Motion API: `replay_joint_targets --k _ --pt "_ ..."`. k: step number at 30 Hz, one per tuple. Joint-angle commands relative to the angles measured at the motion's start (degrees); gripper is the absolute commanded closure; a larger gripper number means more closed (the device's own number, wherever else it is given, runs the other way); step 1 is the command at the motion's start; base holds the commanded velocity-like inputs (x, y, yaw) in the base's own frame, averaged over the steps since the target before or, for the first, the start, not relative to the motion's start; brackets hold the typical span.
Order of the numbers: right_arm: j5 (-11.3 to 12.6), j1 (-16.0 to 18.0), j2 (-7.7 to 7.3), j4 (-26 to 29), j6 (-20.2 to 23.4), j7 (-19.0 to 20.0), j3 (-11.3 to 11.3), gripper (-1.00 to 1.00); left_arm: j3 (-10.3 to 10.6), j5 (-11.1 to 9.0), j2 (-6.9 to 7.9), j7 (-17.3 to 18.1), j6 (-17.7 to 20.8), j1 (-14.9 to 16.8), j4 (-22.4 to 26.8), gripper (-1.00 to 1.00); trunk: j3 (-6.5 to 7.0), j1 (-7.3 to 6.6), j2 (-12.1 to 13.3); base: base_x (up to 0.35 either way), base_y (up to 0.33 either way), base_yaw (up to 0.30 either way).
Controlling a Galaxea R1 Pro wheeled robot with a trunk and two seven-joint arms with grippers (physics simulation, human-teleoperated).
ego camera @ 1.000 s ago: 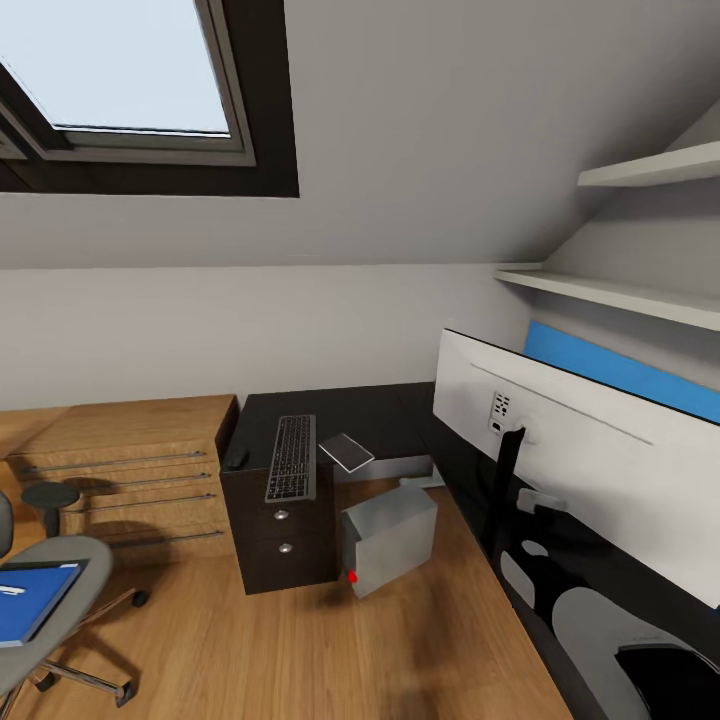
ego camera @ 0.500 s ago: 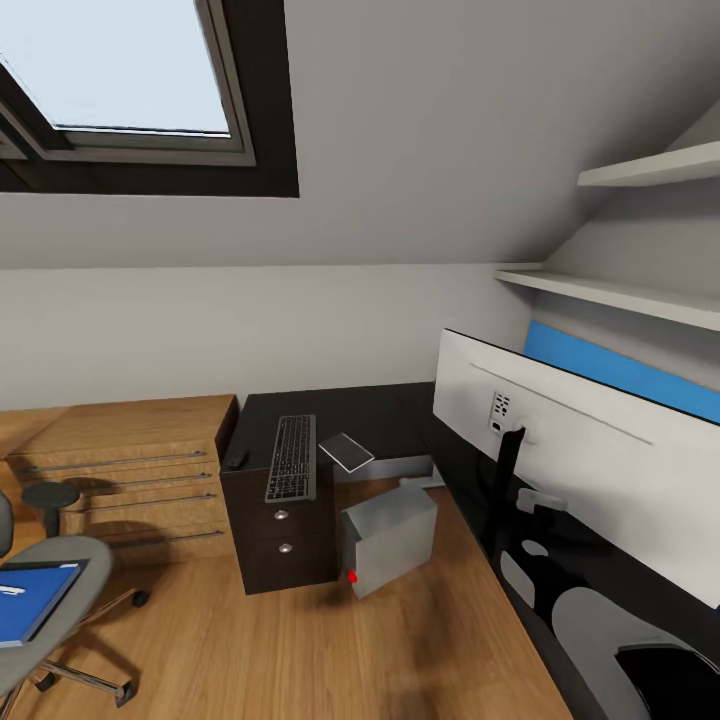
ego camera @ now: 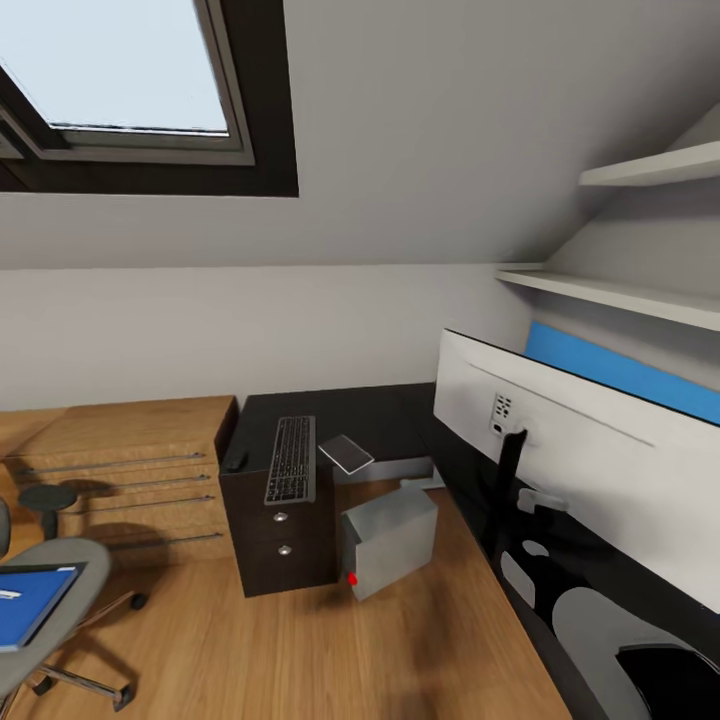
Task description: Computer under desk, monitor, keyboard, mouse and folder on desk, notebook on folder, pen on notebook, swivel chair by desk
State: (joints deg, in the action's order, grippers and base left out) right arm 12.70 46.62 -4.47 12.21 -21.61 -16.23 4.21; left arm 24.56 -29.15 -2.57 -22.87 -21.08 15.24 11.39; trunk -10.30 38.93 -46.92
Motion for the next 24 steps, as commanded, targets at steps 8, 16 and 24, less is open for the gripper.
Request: replay_joint_targets --k 8,16,24 --pt "0.42 0.05 -0.09 -0.07 -0.19 -0.21 0.45 -1.00 0.54 -0.35 -0.05 -0.33 -0.26 0.05 -0.02 -1.00 -0.08 0.03 -0.06 0.195 0.000 0.000" --pt "0.52 0.05 -0.18 -0.08 -0.29 -0.21 0.38 -1.00 0.57 -0.30 -0.06 -0.33 -0.28 0.05 -0.04 -1.00 -0.08 0.03 -0.06 0.039 0.000 0.000" --pt "0.56 0.05 -0.26 -0.08 -0.35 -0.23 0.36 -1.00 0.58 -0.29 -0.06 -0.33 -0.28 0.05 -0.04 -1.00 -0.08 0.03 -0.06 0.114 0.000 0.000"
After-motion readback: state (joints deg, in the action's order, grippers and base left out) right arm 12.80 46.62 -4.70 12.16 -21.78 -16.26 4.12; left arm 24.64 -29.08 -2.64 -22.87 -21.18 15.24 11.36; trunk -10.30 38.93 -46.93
